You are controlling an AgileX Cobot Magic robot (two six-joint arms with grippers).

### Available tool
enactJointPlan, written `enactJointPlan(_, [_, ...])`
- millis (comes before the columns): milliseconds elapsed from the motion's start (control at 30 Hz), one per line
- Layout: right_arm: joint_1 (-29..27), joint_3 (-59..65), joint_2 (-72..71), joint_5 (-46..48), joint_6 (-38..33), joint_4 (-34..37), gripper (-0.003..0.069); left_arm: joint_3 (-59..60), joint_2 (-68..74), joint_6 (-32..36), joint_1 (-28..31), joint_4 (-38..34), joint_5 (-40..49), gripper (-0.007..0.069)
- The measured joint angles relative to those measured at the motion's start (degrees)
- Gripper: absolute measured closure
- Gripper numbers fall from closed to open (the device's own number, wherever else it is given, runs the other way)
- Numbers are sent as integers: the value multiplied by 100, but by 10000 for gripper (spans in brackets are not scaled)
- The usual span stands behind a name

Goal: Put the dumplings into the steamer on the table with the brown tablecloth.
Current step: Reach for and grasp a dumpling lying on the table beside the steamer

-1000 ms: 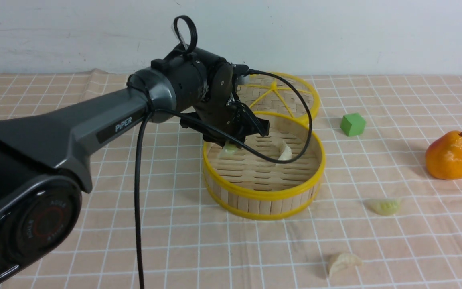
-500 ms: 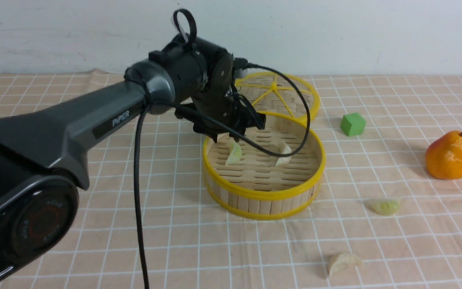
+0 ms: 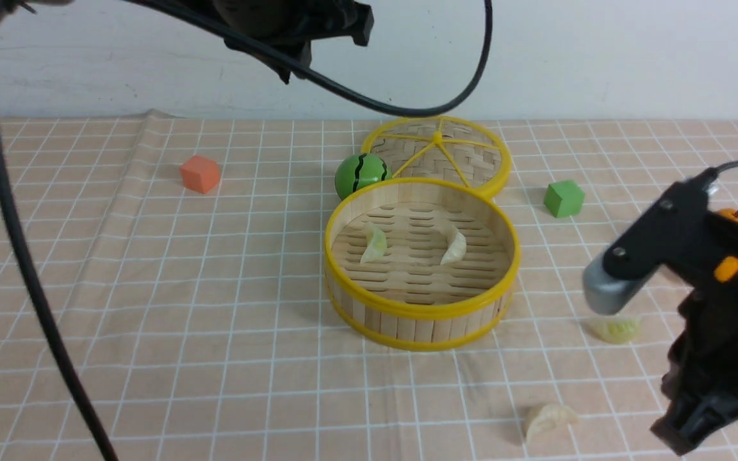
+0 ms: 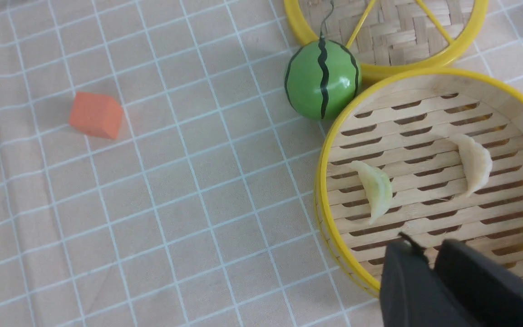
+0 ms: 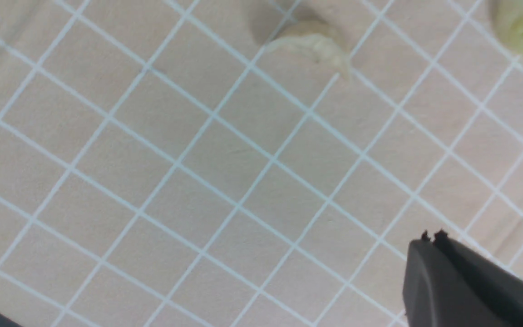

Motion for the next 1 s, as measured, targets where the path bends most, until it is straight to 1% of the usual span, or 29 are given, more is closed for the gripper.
enactJointPlan(67, [-29,0,349,-68,-193,247,679,83,-251,2,0,0,0,602])
enactJointPlan(133, [-147,-29,592,-143,-371,503,679,138,-464,2,0,-7,0,616])
enactJointPlan(200, [-376,-102,813,-204,-642,826,679,314,-761,2,0,-53,0,624])
enactJointPlan(233, [-376,-109,834,-210,-675,858,679,314,-761,2,0,-59,0,624])
enactJointPlan(333, [-836,-248,1180,-269,-1388,1419,679,1051,-1478,-93,0,-282,0,624])
enactJointPlan(400, [-945,-324,1336,-325,-1692,1601,679,1465,-1789,-87,0,-451,0,624])
enactJointPlan(467, [-958,-350,1436,-366,-1928,1652,678,2000,-2158,-29,0,-617,0,624])
enactJointPlan(500, [-941,-350,1503,-394,-2226,1658,675,2392,-2420,49,0,-743,0,624])
enactJointPlan(533, [-925,-350,1514,-397,-2272,1650,674,2458,-2466,61,0,-761,0,624])
enactJointPlan(567, [-854,-350,1594,-457,-2604,1598,664,3014,-2836,168,0,-900,0,623])
enactJointPlan(667, [-711,-350,1757,-775,-3034,1448,625,4017,-3533,324,0,-1129,-47,622])
enactJointPlan(733, [-636,-354,1884,-1123,-3314,1336,566,4687,-4049,354,0,-1212,-220,620])
enactJointPlan(767, [-631,-354,1884,-1160,-3345,1336,558,4750,-4101,354,0,-1212,-220,620])
enactJointPlan(800, [-612,-361,1995,-1431,-3588,1223,487,5230,-4499,368,0,-1238,-365,620])
enactJointPlan(833, [-610,-361,2081,-1594,-3757,1146,437,5561,-4736,369,0,-1244,-442,620])
enactJointPlan(867, [-610,-361,2096,-1594,-3757,1132,427,5561,-4782,375,0,-1244,-452,620])
enactJointPlan(900, [-610,-371,2259,-1773,-4002,999,325,6042,-5214,381,0,-1244,-514,620])
enactJointPlan(933, [-610,-371,2259,-1773,-4026,984,315,6085,-5255,381,0,-1244,-514,620])
enactJointPlan(967, [-610,-371,2349,-1804,-4105,929,278,6251,-5407,381,0,-1244,-525,620])
enactJointPlan(1000, [-610,-378,2493,-1815,-4257,824,215,6537,-5682,383,0,-1244,-540,620])
